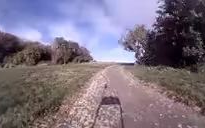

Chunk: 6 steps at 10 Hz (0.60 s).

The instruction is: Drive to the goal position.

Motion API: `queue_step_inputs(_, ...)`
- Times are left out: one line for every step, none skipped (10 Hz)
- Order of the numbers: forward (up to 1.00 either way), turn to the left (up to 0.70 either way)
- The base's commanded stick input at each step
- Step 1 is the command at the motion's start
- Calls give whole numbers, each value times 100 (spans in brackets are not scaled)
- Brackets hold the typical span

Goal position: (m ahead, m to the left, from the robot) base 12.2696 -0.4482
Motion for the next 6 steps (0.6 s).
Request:
queue_step_inputs(70, -3)
queue_step_inputs(70, -8)
queue_step_inputs(70, -14)
queue_step_inputs(70, -14)
queue_step_inputs(70, -14)
queue_step_inputs(70, -14)
